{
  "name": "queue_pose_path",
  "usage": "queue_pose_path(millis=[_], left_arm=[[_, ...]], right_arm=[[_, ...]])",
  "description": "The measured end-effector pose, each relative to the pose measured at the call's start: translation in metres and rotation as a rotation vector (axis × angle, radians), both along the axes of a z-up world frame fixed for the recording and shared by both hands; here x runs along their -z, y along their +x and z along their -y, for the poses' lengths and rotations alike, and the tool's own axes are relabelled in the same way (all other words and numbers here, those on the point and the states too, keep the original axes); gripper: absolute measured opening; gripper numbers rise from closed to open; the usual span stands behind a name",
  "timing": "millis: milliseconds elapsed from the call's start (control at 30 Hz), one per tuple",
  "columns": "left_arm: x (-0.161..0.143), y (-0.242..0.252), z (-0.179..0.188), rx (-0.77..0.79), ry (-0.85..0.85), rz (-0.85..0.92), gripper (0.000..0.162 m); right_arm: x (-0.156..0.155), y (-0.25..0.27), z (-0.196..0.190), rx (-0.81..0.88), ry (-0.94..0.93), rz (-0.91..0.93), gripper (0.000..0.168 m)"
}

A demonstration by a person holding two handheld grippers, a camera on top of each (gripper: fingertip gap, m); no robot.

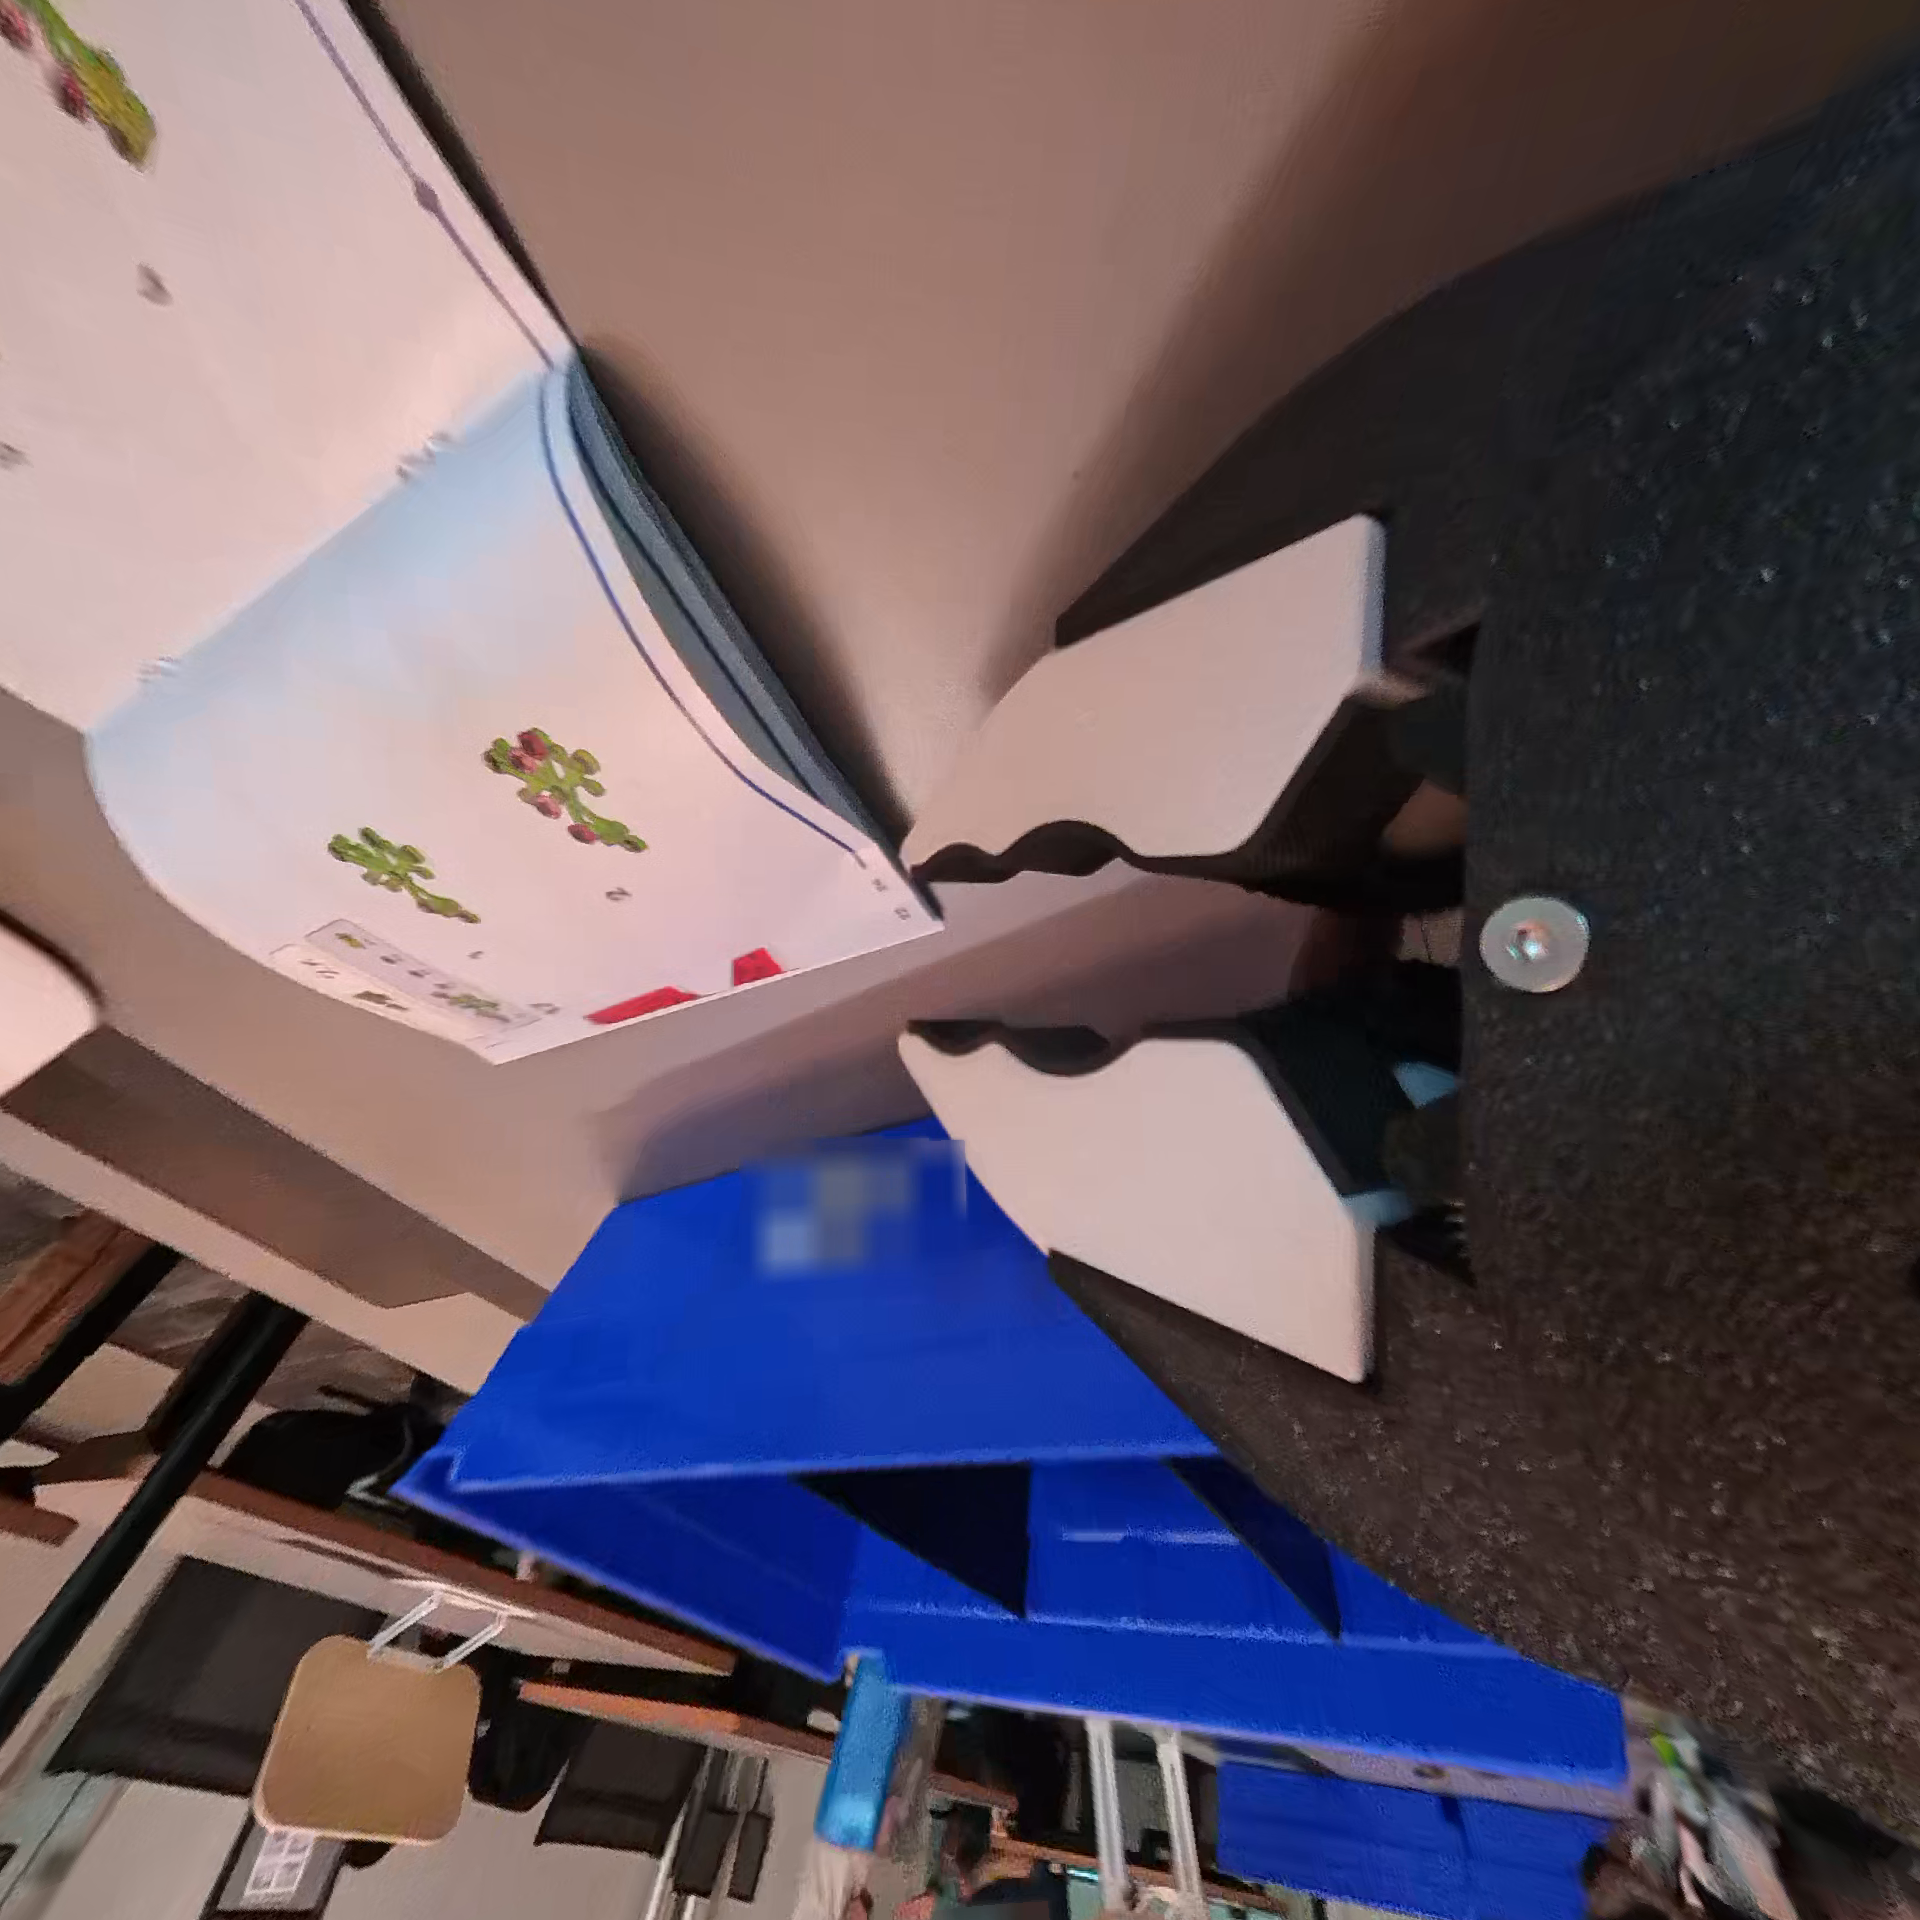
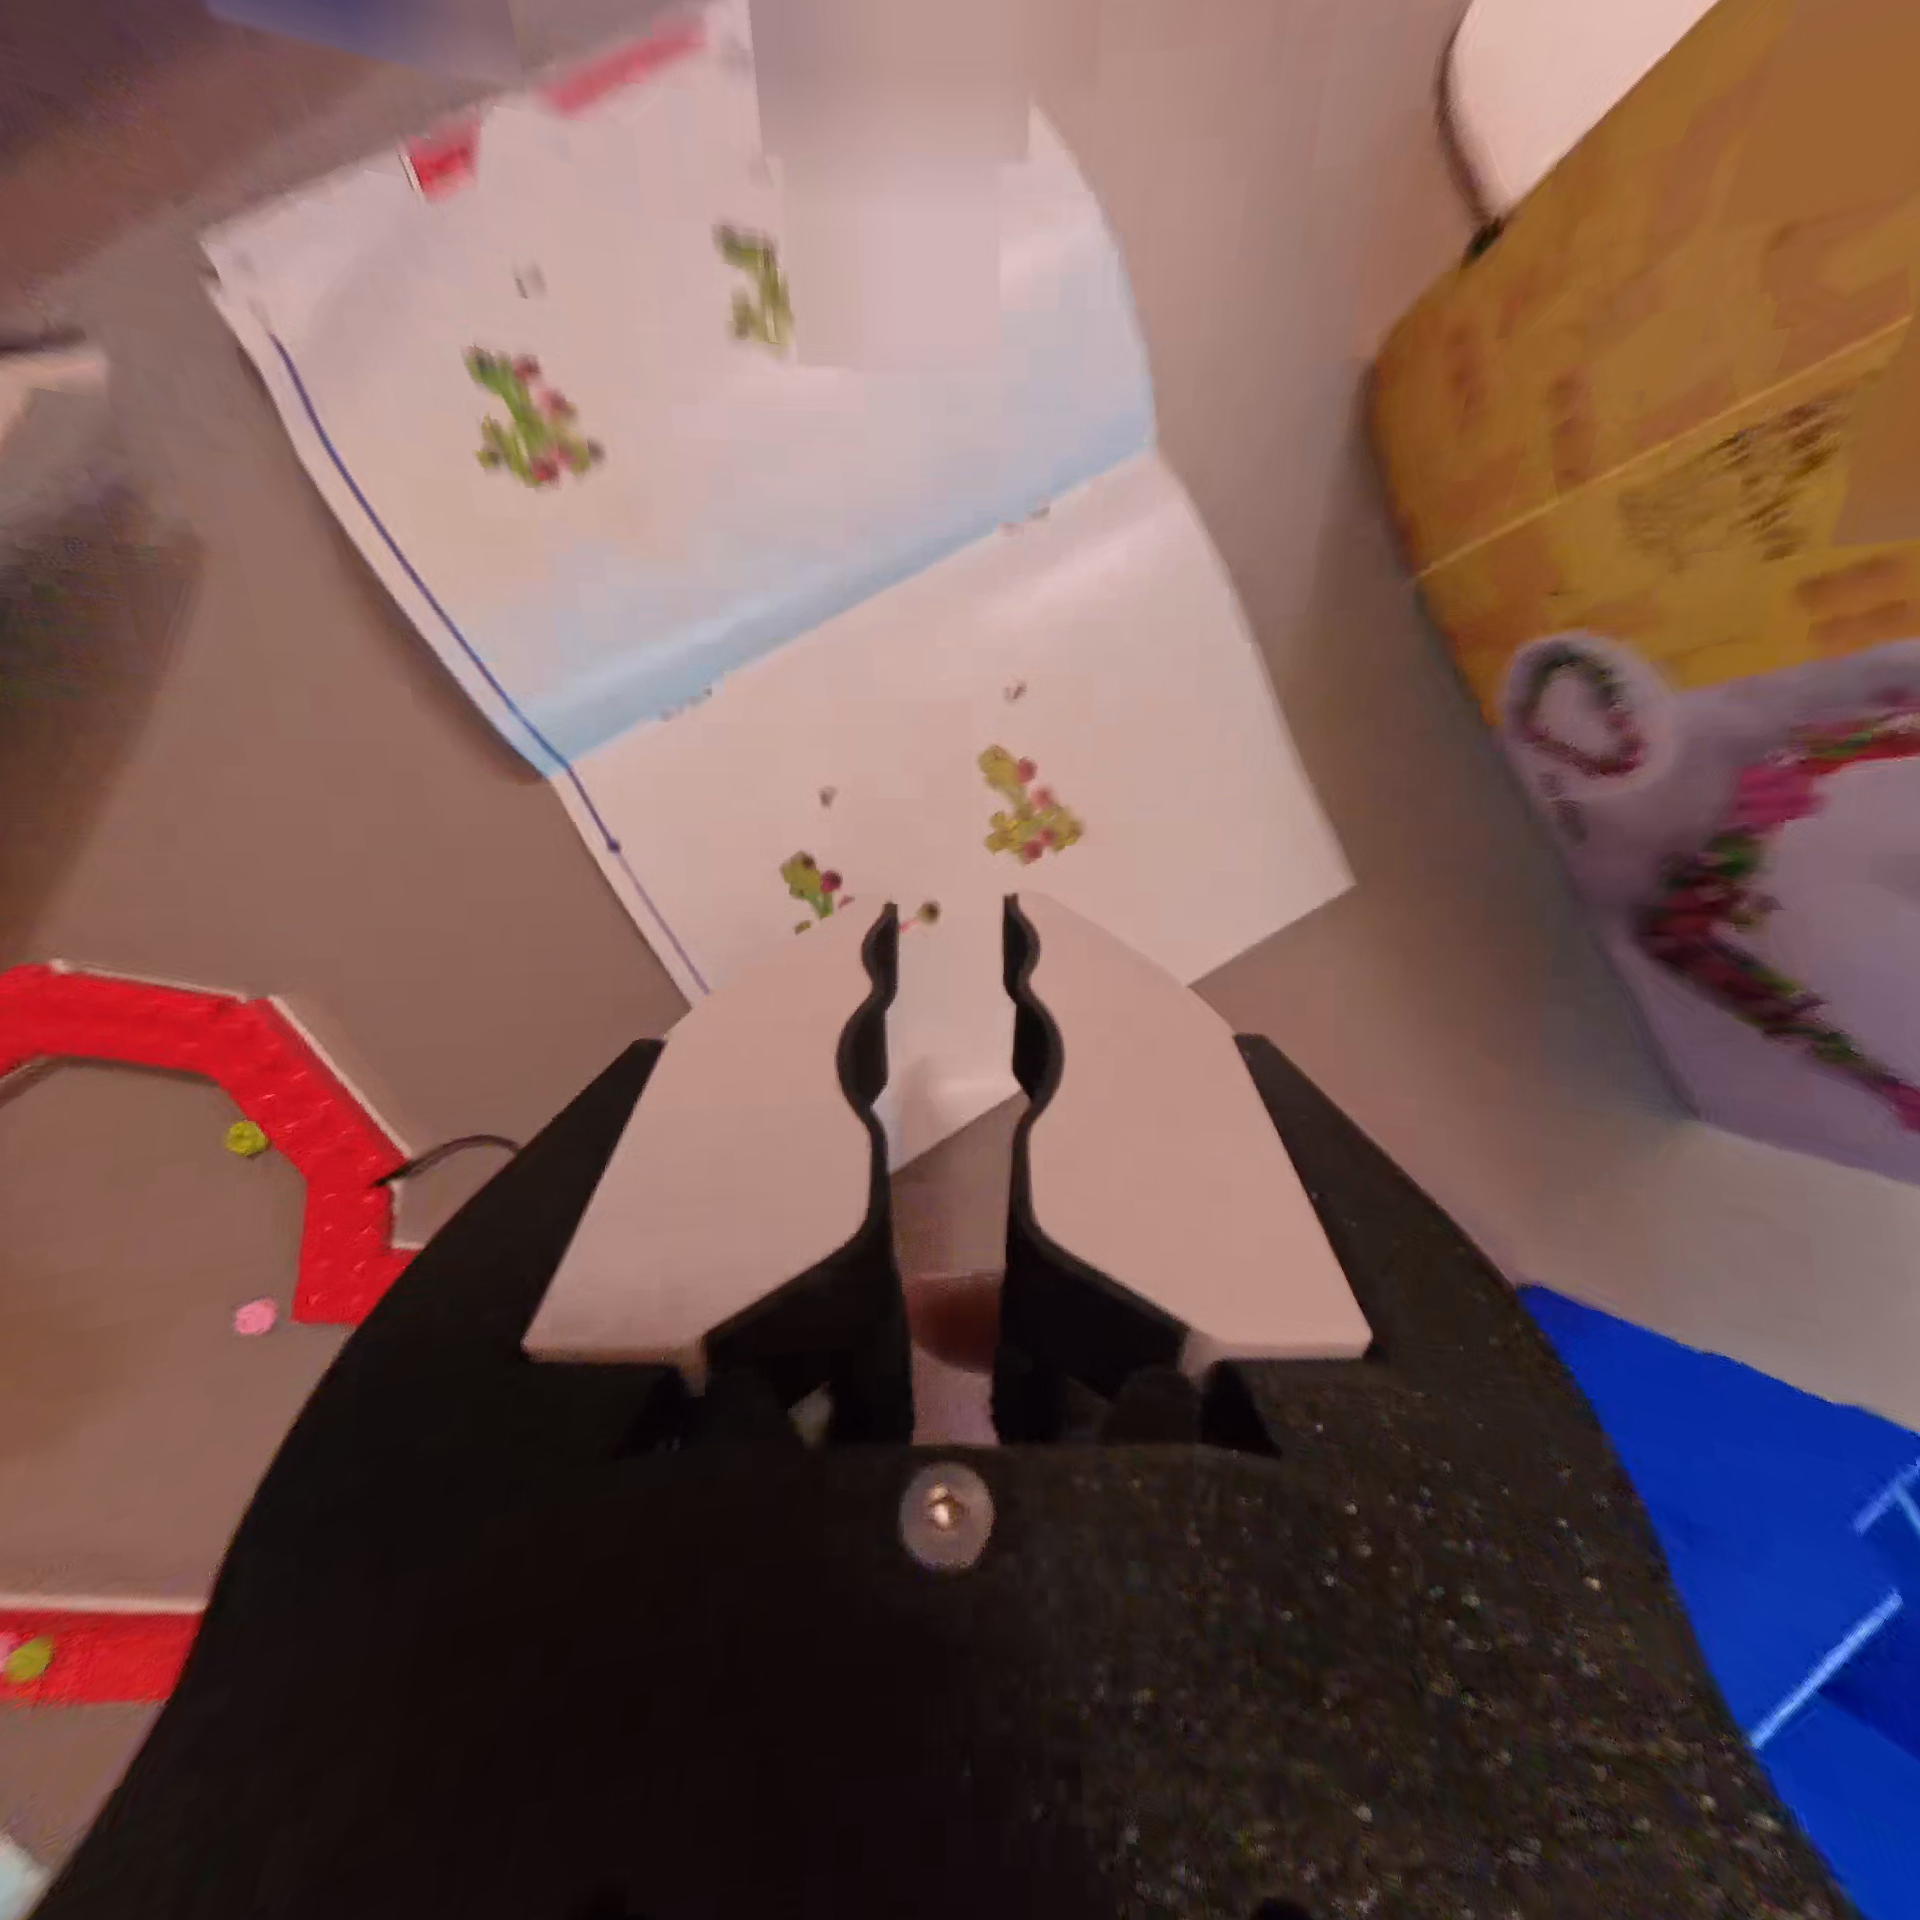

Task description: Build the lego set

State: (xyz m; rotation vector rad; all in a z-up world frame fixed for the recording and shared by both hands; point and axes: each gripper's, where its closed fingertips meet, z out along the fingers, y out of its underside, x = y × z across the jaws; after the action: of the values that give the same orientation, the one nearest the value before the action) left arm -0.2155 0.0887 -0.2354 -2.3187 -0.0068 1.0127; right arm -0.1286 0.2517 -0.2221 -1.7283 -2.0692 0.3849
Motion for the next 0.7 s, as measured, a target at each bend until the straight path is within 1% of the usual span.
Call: queue_pose_path(millis=[33, 67, 133, 167, 200, 267, 300, 333, 400, 433, 467, 567, 700], left_arm=[[-0.009, 0.008, -0.004, 0.039, 0.045, 0.009, 0.025], [-0.019, 0.024, -0.017, 0.128, 0.116, 0.053, 0.023], [-0.033, 0.073, -0.051, 0.375, 0.26, 0.234, 0.009], [-0.032, 0.09, -0.065, 0.465, 0.275, 0.315, 0.004], [-0.024, 0.089, -0.077, 0.492, 0.242, 0.335, 0.002], [-0.003, 0.062, -0.094, 0.464, 0.149, 0.264, 0.0], [0.01, 0.057, -0.098, 0.482, 0.103, 0.289, 0.0], [0.023, 0.055, -0.097, 0.487, 0.049, 0.346, 0.0], [0.041, 0.049, -0.095, 0.468, -0.007, 0.407, 0.0], [0.041, 0.049, -0.096, 0.476, 0.02, 0.409, 0.0], [0.041, 0.048, -0.096, 0.48, 0.011, 0.401, 0.0], [0.041, 0.048, -0.095, 0.491, -0.039, 0.36, 0.0], [0.041, 0.047, -0.095, 0.498, -0.016, 0.371, 0.0]], right_arm=[[-0.01, -0.006, 0.002, -0.008, -0.018, -0.061, 0.019], [-0.017, -0.015, 0.011, -0.026, -0.093, -0.131, 0.015], [-0.019, -0.034, 0.04, -0.076, -0.365, -0.227, 0.0], [-0.011, -0.041, 0.049, -0.069, -0.508, -0.216, 0.0], [0.001, -0.047, 0.051, -0.026, -0.634, -0.17, 0.0], [0.021, -0.058, 0.056, 0.07, -0.882, -0.094, 0.0], [0.026, -0.062, 0.058, 0.104, -0.984, -0.075, 0.0], [0.033, -0.064, 0.057, 0.144, -1.028, -0.059, 0.0], [0.052, -0.063, 0.055, 0.175, -1.004, -0.004, 0.0], [0.054, -0.063, 0.057, 0.181, -1.03, 0.0, 0.0], [0.053, -0.064, 0.057, 0.19, -1.06, 0.002, 0.0], [0.054, -0.07, 0.051, 0.193, -1.043, -0.01, 0.0], [0.055, -0.103, 0.004, 0.27, -0.859, -0.182, 0.0]])
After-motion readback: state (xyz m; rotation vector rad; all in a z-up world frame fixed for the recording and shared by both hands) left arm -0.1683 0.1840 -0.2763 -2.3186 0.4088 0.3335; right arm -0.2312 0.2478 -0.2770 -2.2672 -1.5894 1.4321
